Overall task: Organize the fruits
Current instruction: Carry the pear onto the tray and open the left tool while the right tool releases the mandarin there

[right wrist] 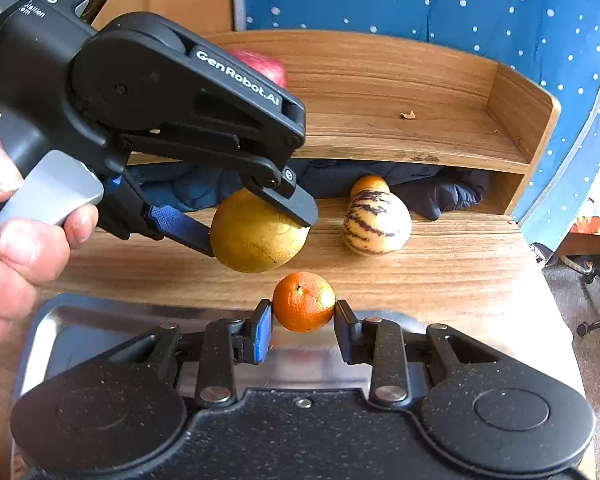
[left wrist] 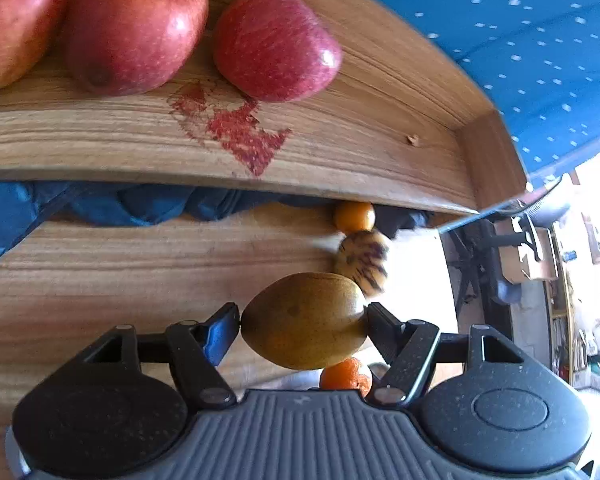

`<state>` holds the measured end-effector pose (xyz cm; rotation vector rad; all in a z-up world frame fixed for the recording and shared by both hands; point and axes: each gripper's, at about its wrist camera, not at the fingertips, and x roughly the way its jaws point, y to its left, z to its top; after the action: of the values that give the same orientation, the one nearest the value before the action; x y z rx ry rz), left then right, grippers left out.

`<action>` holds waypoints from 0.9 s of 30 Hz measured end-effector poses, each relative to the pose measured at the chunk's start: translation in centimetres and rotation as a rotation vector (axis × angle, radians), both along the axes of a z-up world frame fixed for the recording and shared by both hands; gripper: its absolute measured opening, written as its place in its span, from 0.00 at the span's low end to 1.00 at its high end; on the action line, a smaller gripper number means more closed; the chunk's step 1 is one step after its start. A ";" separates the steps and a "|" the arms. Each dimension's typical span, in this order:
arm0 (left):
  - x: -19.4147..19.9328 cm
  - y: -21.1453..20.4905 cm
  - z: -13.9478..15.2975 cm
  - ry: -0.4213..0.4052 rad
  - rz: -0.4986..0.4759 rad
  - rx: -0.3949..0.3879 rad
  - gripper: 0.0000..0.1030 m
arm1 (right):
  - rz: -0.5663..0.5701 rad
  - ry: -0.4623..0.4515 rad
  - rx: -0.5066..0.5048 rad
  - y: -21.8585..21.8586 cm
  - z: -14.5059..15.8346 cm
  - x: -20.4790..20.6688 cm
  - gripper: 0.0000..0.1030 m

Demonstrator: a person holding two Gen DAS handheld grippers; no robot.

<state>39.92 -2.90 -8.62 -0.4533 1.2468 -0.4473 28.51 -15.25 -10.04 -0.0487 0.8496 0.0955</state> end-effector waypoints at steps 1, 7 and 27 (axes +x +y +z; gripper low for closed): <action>-0.5 0.3 0.3 -0.005 -0.005 -0.001 0.71 | 0.002 -0.003 0.000 0.2 0.2 -0.6 0.34; -3.0 1.3 0.8 -0.012 -0.032 0.010 0.71 | 0.008 0.003 -0.006 1.4 0.5 -3.5 0.34; -8.8 3.6 -0.4 0.038 -0.080 0.155 0.71 | 0.004 0.026 -0.040 2.3 -0.6 -5.9 0.34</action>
<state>31.10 0.67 -8.97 -0.2823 1.3292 -0.4080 22.59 -12.95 -10.65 -0.0865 0.8775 0.0832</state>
